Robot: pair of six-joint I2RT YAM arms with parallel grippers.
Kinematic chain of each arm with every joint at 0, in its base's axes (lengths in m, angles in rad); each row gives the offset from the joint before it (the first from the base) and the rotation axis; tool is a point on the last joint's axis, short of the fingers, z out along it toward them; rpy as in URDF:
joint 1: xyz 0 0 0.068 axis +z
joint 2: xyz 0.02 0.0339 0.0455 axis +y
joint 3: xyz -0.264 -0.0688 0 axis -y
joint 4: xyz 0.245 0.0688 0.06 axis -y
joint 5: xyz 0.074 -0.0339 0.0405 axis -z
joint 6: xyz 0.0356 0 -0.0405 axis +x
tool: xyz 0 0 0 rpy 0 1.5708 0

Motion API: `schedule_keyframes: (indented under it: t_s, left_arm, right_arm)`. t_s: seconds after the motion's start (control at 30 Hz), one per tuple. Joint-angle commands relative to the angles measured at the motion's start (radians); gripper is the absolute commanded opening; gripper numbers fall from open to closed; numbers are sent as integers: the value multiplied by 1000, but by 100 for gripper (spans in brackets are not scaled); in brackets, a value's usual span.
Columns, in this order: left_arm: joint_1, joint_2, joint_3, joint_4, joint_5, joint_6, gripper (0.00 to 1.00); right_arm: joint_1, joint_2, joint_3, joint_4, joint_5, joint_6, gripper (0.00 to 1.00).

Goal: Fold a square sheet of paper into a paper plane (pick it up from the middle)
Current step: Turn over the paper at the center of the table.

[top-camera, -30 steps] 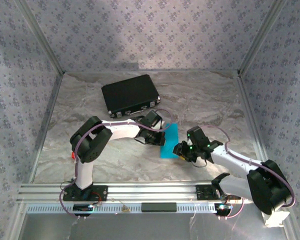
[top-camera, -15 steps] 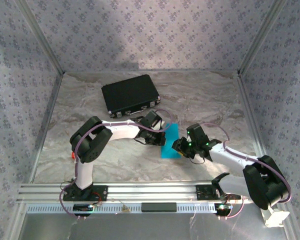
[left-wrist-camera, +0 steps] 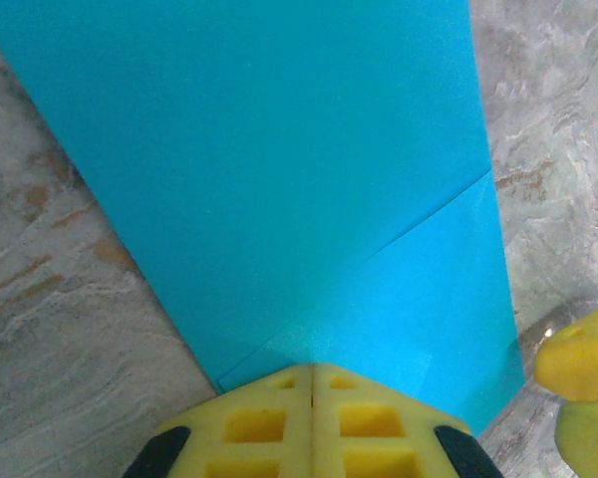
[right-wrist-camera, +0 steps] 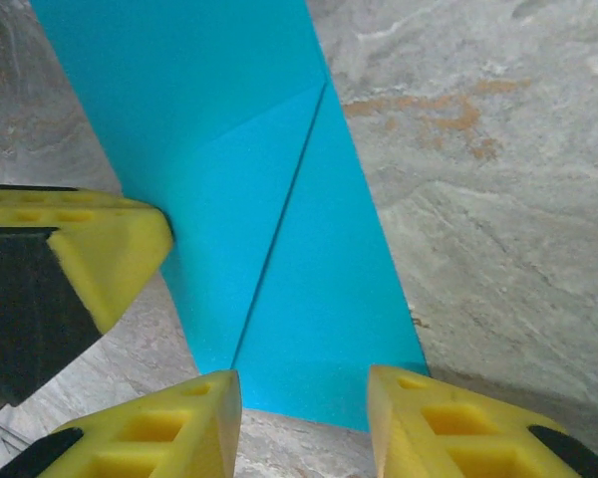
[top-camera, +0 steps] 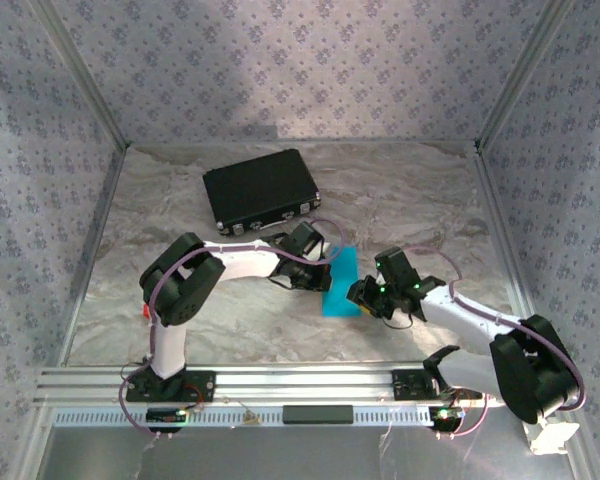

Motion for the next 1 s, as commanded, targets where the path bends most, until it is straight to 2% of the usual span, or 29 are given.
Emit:
schedule_keyframes:
  t_s: [0.0,0.17,0.33,0.43,0.77,0.97]
  left_arm:
    - [-8,2,-24,-35,-10,-1,2]
    - [-8,2,-25,-39,-11,5,2]
    - [-9,6,-25,-40,-11,7,2]
    - [-8,7,-24,-33,-4,7,2]
    - [-8,7,-23,-30,1,4,2]
    - [-9,10,-22,-21,5,-8,2]
  right_arm:
    - [-5,11,-29,27,-35,4,40]
    - [-4,91,-12,19,-15,-20,40]
    - [1,105,-29,204,-68,-1,40]
    - [-8,90,-15,219,-56,-20,46]
    - [-101,191,56,251,-153,-118,49]
    - [-156,237,66,300,-222,-140,46]
